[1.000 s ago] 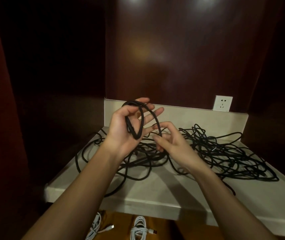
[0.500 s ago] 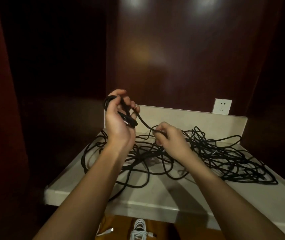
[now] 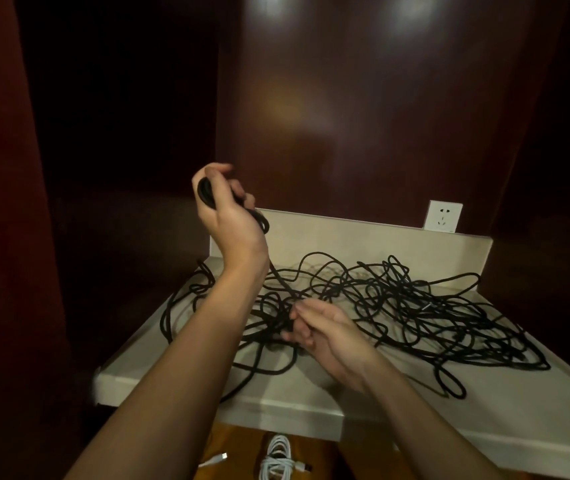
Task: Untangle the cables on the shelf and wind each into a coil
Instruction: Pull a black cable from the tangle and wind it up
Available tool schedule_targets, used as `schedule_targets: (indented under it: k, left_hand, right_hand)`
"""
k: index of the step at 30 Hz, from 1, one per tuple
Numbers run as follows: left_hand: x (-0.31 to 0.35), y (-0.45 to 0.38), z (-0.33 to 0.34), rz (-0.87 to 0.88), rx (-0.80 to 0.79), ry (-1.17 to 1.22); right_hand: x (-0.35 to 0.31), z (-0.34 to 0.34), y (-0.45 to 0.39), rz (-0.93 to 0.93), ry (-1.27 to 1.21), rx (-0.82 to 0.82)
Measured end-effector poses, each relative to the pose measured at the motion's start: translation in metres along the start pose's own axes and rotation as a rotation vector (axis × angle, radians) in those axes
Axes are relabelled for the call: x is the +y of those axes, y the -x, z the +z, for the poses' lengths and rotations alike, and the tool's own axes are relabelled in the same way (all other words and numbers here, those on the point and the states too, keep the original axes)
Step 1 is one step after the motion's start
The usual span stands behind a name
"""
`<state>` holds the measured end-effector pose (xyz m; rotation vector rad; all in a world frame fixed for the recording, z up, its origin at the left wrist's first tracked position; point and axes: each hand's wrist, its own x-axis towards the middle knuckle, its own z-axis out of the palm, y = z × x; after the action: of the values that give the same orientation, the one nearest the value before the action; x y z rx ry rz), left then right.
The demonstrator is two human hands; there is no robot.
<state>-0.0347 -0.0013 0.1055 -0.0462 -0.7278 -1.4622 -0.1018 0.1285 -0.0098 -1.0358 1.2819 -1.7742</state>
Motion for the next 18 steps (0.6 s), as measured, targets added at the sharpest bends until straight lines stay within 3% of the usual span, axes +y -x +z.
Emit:
schedule_targets:
  k: [2, 5, 8, 10, 13, 18]
  left_hand:
    - [0.002, 0.002, 0.007, 0.049, 0.003, -0.038]
    - [0.001, 0.003, 0.01, 0.267, -0.071, -0.225]
    - [-0.011, -0.003, -0.007, 0.62, -0.372, -0.724]
    - [-0.014, -0.003, -0.02, 0.68, -0.607, -1.04]
    - [-0.015, 0.0, -0.035, 0.584, -0.908, -1.324]
    - [-0.011, 0.003, -0.05, 0.096, -1.287, -1.168]
  right_hand:
    - [0.004, -0.001, 0.0, -0.06, 0.137, 0.064]
    - [-0.001, -0.006, -0.002, -0.284, 0.611, 0.151]
    - [-0.015, -0.021, -0.006, -0.647, 1.101, 0.253]
    - [-0.028, -0.025, -0.006, -0.803, 1.293, 0.25]
    - [-0.049, -0.023, -0.004, -0.918, 1.461, 0.175]
    - [-0.077, -0.018, -0.015, -0.91, 1.443, 0.136]
